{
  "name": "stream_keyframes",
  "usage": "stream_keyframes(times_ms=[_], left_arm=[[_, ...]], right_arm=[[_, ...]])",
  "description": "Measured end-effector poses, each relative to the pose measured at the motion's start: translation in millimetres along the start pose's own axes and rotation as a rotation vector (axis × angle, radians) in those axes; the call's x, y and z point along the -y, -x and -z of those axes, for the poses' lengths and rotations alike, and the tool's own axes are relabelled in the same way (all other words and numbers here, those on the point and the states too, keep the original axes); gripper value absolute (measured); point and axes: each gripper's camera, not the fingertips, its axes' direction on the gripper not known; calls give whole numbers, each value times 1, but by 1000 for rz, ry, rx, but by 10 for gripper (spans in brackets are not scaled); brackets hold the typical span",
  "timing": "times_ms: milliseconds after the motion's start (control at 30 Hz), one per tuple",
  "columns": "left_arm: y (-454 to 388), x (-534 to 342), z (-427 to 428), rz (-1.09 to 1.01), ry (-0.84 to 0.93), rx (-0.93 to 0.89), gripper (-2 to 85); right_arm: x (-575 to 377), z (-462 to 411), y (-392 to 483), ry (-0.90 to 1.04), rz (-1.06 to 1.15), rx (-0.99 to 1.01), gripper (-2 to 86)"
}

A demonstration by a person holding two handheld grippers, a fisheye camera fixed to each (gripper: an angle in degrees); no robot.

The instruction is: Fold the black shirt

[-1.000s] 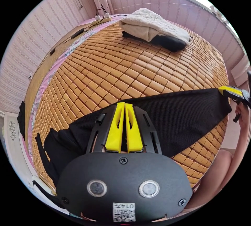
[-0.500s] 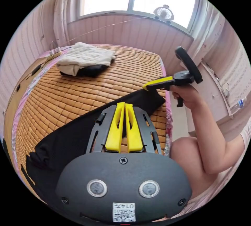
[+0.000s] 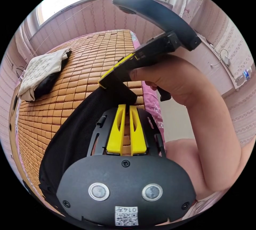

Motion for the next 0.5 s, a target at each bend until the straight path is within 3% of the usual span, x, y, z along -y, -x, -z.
stream_keyframes(times_ms=[300,500], left_arm=[[-6,19,49,-23,41,-80,-9],[-15,42,109,-37,-62,-63,-6]], right_arm=[[-1,-12,7,-12,-17,18,-2],[-4,-21,12,-24,-44,49,-3]])
